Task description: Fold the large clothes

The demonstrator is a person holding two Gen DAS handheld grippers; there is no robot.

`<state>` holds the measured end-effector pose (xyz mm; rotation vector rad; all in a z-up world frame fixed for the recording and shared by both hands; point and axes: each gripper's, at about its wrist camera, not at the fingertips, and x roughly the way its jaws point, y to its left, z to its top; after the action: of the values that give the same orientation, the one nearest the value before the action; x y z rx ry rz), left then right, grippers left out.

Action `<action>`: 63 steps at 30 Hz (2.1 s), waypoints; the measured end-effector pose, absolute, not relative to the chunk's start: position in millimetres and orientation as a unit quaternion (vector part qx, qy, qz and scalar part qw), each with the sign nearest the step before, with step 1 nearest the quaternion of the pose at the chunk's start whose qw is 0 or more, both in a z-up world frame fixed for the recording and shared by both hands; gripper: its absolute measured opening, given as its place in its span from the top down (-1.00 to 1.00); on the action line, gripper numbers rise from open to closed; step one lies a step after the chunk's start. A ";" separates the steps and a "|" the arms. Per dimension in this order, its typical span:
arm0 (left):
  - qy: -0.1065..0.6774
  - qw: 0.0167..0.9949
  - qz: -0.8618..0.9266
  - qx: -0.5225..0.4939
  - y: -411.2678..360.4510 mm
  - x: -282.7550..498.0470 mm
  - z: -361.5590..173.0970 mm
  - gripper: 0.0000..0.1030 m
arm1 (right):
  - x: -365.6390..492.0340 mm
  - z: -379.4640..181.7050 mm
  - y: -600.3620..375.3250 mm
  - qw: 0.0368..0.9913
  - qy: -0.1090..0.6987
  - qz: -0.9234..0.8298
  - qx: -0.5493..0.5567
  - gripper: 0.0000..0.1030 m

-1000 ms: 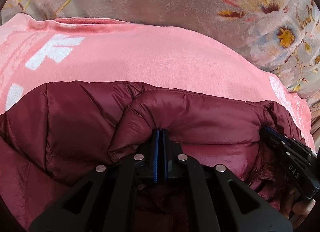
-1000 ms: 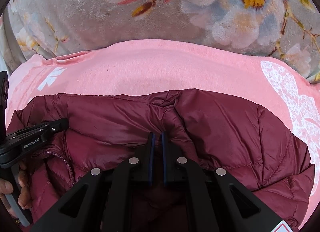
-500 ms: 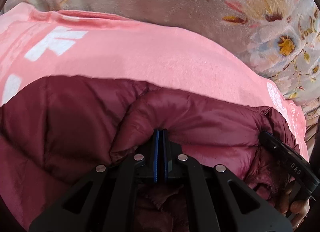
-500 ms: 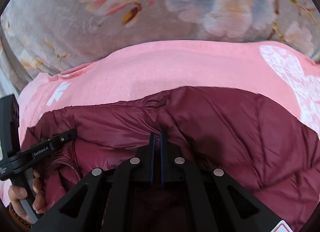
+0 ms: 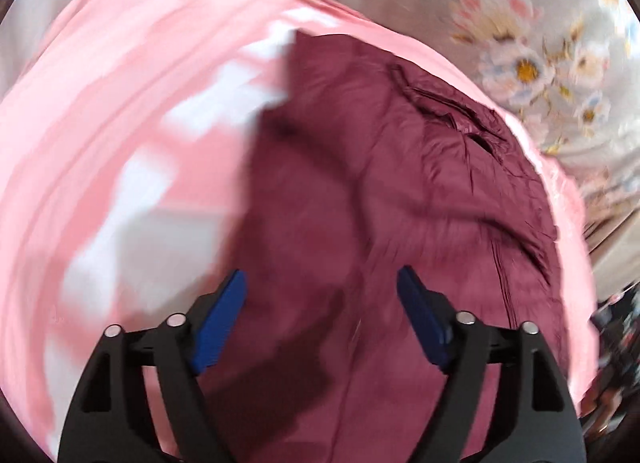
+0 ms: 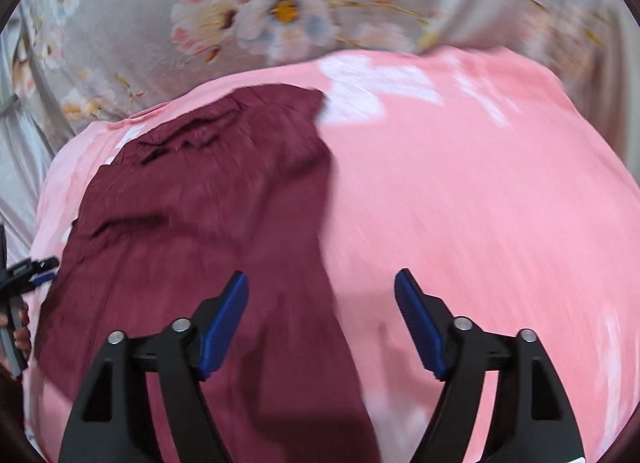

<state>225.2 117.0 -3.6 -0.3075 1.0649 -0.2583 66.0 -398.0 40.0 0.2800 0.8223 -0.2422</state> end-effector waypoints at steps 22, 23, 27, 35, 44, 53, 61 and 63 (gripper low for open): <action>0.476 0.835 -0.100 -0.258 149.7 118.4 -5.6 0.78 | -16.4 -23.0 -369.9 0.864 0.370 -0.089 0.330 0.88; 0.469 0.837 -0.107 -0.262 152.8 113.8 1.5 0.83 | -19.3 -18.8 -368.1 0.867 0.366 -0.085 0.326 0.90; 0.438 0.850 -0.134 -0.260 162.1 90.1 36.5 0.89 | -45.6 17.5 -354.9 0.892 0.334 -0.057 0.298 0.93; 0.350 0.883 -0.190 -0.249 201.9 3.3 126.7 0.91 | -152.0 124.0 -320.8 0.955 0.223 0.003 0.197 0.94; 0.261 0.922 -0.191 -0.215 193.4 3.2 209.4 0.89 | -143.6 193.9 -327.9 0.969 0.145 0.005 0.200 0.94; 0.326 0.934 -0.086 -0.120 132.1 181.9 148.2 0.89 | 38.2 150.5 -370.5 0.942 0.219 -0.061 0.247 0.94; 0.404 0.909 -0.047 -0.086 111.8 275.8 52.9 0.88 | 145.6 63.2 -390.1 0.910 0.301 -0.121 0.257 0.94; 0.420 0.903 -0.039 -0.079 108.8 289.4 31.4 0.85 | 159.0 48.8 -390.4 0.906 0.315 -0.129 0.251 0.94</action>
<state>289.4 108.8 31.4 -0.1639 0.8683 -0.0805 159.0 -390.4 48.8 0.5178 0.6506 -0.2673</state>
